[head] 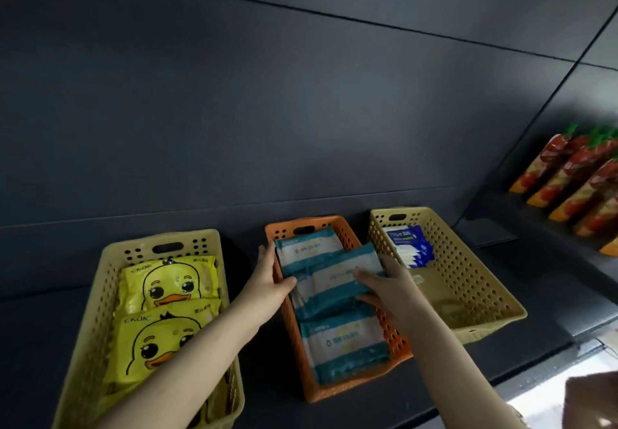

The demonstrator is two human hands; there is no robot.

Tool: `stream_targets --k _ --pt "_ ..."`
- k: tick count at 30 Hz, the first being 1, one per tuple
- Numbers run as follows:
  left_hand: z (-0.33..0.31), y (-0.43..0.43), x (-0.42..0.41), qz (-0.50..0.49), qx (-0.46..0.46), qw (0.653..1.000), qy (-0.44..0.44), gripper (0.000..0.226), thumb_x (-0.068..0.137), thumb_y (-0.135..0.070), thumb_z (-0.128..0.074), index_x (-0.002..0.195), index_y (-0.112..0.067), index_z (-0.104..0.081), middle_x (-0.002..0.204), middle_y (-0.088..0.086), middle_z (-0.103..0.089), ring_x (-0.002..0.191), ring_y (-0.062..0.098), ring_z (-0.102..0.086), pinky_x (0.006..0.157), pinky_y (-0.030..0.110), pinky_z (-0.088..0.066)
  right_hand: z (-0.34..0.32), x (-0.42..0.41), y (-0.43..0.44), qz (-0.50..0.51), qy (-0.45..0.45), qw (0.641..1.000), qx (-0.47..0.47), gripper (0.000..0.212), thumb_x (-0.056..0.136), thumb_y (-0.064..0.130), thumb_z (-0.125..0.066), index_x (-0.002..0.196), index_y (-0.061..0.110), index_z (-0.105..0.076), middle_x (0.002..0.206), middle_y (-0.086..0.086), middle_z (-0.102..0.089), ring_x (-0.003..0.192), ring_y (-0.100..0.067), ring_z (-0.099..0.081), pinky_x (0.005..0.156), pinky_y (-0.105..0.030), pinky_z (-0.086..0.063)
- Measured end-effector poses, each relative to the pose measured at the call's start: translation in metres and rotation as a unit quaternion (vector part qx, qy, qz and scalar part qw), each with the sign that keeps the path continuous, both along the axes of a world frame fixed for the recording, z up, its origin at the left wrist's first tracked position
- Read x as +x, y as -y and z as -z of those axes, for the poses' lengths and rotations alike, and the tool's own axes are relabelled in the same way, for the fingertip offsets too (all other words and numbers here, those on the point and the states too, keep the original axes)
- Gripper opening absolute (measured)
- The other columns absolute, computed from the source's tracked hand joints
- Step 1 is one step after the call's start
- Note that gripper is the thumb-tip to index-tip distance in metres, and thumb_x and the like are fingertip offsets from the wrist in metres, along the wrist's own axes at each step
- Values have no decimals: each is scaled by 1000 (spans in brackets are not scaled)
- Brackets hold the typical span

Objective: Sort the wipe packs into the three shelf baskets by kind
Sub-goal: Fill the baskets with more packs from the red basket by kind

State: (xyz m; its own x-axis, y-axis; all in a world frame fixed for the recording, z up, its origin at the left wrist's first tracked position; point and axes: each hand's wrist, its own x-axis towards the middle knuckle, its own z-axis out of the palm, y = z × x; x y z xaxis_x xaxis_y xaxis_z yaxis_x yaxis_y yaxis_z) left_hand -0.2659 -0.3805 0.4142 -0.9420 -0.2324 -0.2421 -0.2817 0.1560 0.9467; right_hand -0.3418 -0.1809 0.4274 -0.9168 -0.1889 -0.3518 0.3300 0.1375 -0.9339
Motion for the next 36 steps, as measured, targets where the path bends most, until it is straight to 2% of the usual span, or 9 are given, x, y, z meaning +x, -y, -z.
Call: stream_targets --k 3,9,14,17,20,23,27,32,36 --pt "4 0 -1 -5 25 1000 10 78 97 -14 -52 151 -42 -3 155 -11 -27 134 5 -28 110 31 -24 10 -8 6 -48 -51 994 89 31 85 13 -71 114 17 -60 105 -5 -71 93 -19 -70 78 -39 -60" --pt "13 6 -6 -10 64 998 0 82 94 -5 -54 150 -40 -6 147 -21 -24 135 -3 -17 115 32 -16 20 -9 17 -85 -123 969 199 68 76 17 -80 132 33 -44 112 2 -66 99 -19 -65 82 -41 -58" --pt "18 9 -7 -11 81 997 -7 84 92 0 -55 151 -38 -10 146 -23 -26 136 -4 -19 118 34 -16 12 -13 24 -96 -129 951 265 77 80 16 -75 142 31 -31 119 -3 -60 100 -21 -62 71 -28 -51" --pt "16 9 -6 -13 86 996 -6 84 92 -1 -56 152 -38 -10 154 -16 -26 140 1 -19 118 35 -16 18 -12 22 -60 -113 968 215 78 75 16 -79 137 26 -33 114 -1 -61 95 -20 -62 75 -34 -57" --pt "11 6 -4 -16 85 996 -12 82 92 0 -56 151 -38 -13 151 -15 -29 127 -4 -22 115 34 -17 23 -10 20 -13 -91 984 155 73 71 17 -83 126 24 -36 109 -1 -61 93 -19 -63 78 -40 -59" --pt "9 5 -3 -14 82 996 -17 81 92 1 -55 150 -39 -15 148 -14 -33 126 -3 -23 114 33 -18 19 -6 22 -57 -112 965 231 63 75 22 -80 124 25 -41 99 6 -56 86 -16 -62 68 -29 -57" --pt "12 8 -4 -16 91 996 -15 84 91 -1 -58 151 -36 -11 156 -12 -25 142 6 -20 117 37 -17 12 -4 22 -66 -186 941 273 59 77 19 -79 125 24 -45 103 5 -58 84 -11 -57 61 -21 -52" --pt "16 11 -5 -37 120 992 -15 77 93 -16 -60 152 -36 -15 158 -7 -22 144 11 -21 118 39 -19 10 -10 25 32 -82 993 75 67 64 15 -88 117 25 -47 106 -3 -65 91 -24 -69 71 -45 -61" --pt "17 12 -9 -72 180 981 -2 47 97 -42 -48 142 -46 -35 144 -14 -46 133 12 -40 113 46 -30 -13 -21 21 -49 -153 983 93 26 83 14 -73 108 11 -63 98 -3 -73 85 -16 -72 74 -36 -61"
